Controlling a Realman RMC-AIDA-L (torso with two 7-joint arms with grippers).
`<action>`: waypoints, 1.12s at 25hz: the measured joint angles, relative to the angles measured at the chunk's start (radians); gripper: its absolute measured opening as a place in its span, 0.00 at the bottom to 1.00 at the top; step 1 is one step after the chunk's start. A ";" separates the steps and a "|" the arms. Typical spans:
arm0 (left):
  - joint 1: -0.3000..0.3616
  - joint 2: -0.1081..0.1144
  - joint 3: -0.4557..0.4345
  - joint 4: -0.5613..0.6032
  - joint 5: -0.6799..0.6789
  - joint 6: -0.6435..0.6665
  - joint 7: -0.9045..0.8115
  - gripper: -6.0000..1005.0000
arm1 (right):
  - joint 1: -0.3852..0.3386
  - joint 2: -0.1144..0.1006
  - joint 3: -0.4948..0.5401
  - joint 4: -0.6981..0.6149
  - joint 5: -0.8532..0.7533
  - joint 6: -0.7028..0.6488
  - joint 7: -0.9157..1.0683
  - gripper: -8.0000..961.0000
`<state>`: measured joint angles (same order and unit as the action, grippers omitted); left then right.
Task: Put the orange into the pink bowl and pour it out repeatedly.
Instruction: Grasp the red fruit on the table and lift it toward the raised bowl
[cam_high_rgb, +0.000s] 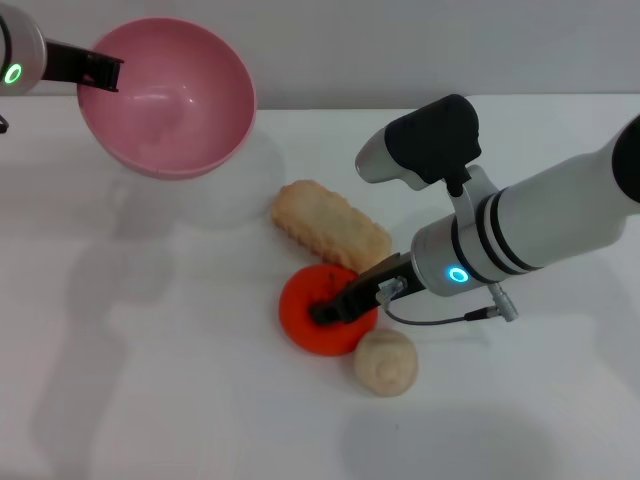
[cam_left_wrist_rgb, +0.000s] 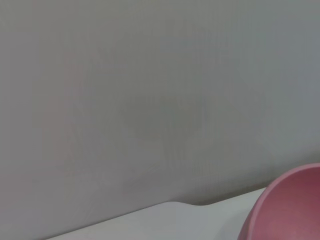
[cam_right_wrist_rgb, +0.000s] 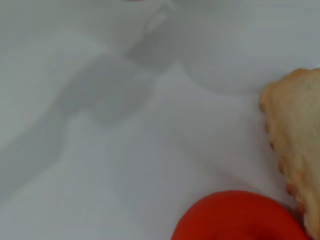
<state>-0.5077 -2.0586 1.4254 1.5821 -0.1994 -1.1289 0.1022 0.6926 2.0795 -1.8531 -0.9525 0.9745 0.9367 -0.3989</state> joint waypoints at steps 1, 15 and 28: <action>0.001 0.000 0.000 0.000 0.000 0.000 0.003 0.06 | 0.000 -0.001 0.001 0.002 -0.001 -0.001 -0.008 0.58; 0.001 0.000 0.000 -0.005 0.000 0.003 0.007 0.06 | -0.031 -0.003 0.009 -0.080 -0.006 -0.001 -0.040 0.21; -0.005 0.000 0.016 -0.050 -0.005 0.022 0.020 0.06 | -0.165 -0.008 0.120 -0.570 -0.125 0.156 0.020 0.11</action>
<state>-0.5123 -2.0588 1.4412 1.5320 -0.2040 -1.1069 0.1225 0.5274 2.0716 -1.7332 -1.5224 0.8500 1.0925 -0.3786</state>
